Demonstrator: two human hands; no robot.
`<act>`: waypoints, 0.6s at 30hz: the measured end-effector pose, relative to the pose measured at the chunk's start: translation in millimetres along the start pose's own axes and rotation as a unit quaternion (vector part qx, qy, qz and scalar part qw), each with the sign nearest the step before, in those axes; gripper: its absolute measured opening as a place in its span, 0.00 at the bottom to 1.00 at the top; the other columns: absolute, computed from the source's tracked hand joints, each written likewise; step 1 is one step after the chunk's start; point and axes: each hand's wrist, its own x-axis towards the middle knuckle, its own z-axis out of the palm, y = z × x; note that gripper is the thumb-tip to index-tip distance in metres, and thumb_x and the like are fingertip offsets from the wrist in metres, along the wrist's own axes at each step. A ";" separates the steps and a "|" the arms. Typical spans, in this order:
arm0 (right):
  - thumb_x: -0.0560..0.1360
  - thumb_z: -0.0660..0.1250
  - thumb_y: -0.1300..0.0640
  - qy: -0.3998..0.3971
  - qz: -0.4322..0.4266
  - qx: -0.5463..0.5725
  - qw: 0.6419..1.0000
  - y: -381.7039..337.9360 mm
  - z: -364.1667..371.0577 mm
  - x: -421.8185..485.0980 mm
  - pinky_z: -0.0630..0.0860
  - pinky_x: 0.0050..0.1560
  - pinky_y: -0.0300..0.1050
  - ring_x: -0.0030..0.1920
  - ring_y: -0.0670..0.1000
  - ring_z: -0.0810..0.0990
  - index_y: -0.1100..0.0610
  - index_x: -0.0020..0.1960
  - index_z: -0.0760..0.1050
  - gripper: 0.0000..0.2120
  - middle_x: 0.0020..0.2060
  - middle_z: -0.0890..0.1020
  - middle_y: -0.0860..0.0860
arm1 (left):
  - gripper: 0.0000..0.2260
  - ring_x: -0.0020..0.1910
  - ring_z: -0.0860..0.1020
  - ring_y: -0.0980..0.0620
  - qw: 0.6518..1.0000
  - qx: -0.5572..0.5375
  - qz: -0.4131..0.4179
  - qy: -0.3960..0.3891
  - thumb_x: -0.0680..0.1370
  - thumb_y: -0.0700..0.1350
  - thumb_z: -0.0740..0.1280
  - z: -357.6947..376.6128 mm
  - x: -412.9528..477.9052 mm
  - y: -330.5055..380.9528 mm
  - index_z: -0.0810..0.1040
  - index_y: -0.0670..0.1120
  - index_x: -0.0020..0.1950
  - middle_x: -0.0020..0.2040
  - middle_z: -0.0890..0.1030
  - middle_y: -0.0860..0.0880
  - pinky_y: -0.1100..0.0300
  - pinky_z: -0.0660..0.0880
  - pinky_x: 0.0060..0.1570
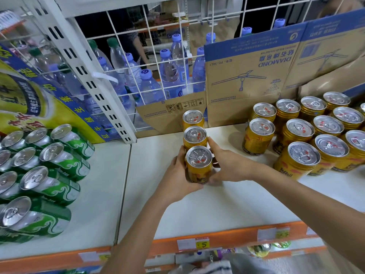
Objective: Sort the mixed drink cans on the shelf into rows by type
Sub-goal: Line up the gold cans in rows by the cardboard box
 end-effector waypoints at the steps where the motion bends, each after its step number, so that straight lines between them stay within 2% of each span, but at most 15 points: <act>1: 0.68 0.76 0.58 0.005 0.001 -0.018 1.000 0.8 0.3 -1.3 0.75 0.61 0.48 0.60 0.53 0.76 0.52 0.76 0.35 0.56 0.69 0.70 0.53 | 0.49 0.67 0.70 0.52 1.000 0.012 -0.002 0.006 0.61 0.51 0.78 0.4 -2.3 -0.4 0.54 0.58 0.75 0.69 0.69 0.54 0.50 0.73 0.63; 4: 0.70 0.74 0.57 0.014 0.016 -0.050 0.999 1.0 0.4 -6.0 0.77 0.55 0.44 0.55 0.52 0.79 0.55 0.76 0.48 0.45 0.64 0.75 0.54 | 0.38 0.61 0.74 0.54 0.999 0.028 -0.009 0.025 0.64 0.49 0.78 0.6 -8.2 -1.4 0.64 0.52 0.71 0.65 0.74 0.54 0.60 0.73 0.59; 7: 0.71 0.73 0.54 0.026 0.015 -0.086 0.996 -1.6 0.7 -7.5 0.76 0.52 0.43 0.53 0.51 0.80 0.58 0.67 0.65 0.28 0.59 0.79 0.53 | 0.27 0.52 0.78 0.55 0.998 0.056 -0.009 0.036 0.65 0.52 0.77 1.1 -10.4 0.6 0.74 0.49 0.61 0.57 0.79 0.51 0.64 0.74 0.51; 9: 0.72 0.72 0.53 0.026 0.015 -0.102 0.994 -2.3 1.5 -7.6 0.76 0.52 0.44 0.53 0.51 0.80 0.58 0.64 0.67 0.25 0.57 0.80 0.54 | 0.25 0.51 0.79 0.55 0.998 0.055 -0.011 0.043 0.66 0.52 0.77 1.9 -10.2 0.5 0.75 0.48 0.60 0.56 0.80 0.50 0.64 0.74 0.51; 14: 0.72 0.72 0.52 0.021 0.013 -0.105 0.994 -1.5 1.5 -6.7 0.76 0.53 0.45 0.53 0.51 0.80 0.58 0.65 0.68 0.25 0.57 0.80 0.54 | 0.26 0.54 0.78 0.54 0.997 0.057 -0.018 0.040 0.67 0.52 0.76 1.8 -10.3 2.2 0.75 0.47 0.62 0.58 0.80 0.50 0.64 0.74 0.53; 16: 0.72 0.72 0.52 0.012 0.011 -0.110 0.994 -1.3 0.6 -6.7 0.77 0.54 0.45 0.53 0.51 0.80 0.58 0.65 0.68 0.25 0.58 0.80 0.53 | 0.28 0.57 0.77 0.55 0.998 0.057 -0.024 0.032 0.68 0.52 0.76 0.4 -11.9 4.4 0.72 0.48 0.65 0.61 0.78 0.51 0.62 0.74 0.56; 18: 0.73 0.71 0.51 0.008 0.003 -0.129 0.992 -2.0 -3.3 -9.4 0.77 0.55 0.46 0.54 0.50 0.79 0.57 0.66 0.69 0.24 0.59 0.79 0.52 | 0.32 0.63 0.73 0.54 0.998 0.052 -0.015 0.034 0.70 0.49 0.74 -5.7 -15.5 9.9 0.65 0.50 0.71 0.66 0.73 0.52 0.55 0.73 0.62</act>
